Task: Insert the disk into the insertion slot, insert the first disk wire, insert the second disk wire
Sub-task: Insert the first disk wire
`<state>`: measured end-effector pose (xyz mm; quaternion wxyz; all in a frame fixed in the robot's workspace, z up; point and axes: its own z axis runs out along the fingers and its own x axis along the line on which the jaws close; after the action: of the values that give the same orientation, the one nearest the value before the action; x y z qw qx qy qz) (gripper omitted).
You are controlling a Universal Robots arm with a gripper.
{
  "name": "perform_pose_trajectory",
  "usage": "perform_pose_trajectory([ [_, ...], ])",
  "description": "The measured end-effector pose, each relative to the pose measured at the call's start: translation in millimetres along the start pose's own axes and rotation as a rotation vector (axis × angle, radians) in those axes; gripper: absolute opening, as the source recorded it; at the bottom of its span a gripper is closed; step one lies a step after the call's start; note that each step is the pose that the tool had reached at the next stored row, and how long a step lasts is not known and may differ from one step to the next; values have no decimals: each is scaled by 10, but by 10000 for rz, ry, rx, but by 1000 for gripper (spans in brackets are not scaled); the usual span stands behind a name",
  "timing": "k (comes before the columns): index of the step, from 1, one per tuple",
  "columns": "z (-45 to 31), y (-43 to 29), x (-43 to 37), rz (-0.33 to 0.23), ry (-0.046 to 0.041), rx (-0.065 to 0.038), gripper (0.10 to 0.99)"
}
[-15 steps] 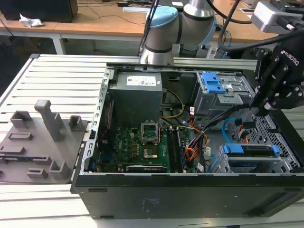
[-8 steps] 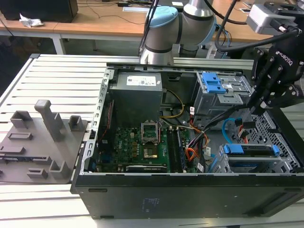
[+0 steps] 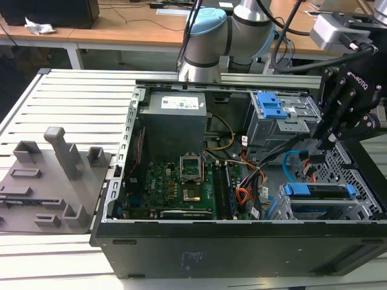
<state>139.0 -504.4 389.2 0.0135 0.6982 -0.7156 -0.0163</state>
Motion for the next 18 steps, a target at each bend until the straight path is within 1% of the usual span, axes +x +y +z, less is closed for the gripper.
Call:
perform_pose_trajectory([
  [1,18,-1,0,0,1,0,302],
  [18,144,-6,0,0,1,-1,302],
])
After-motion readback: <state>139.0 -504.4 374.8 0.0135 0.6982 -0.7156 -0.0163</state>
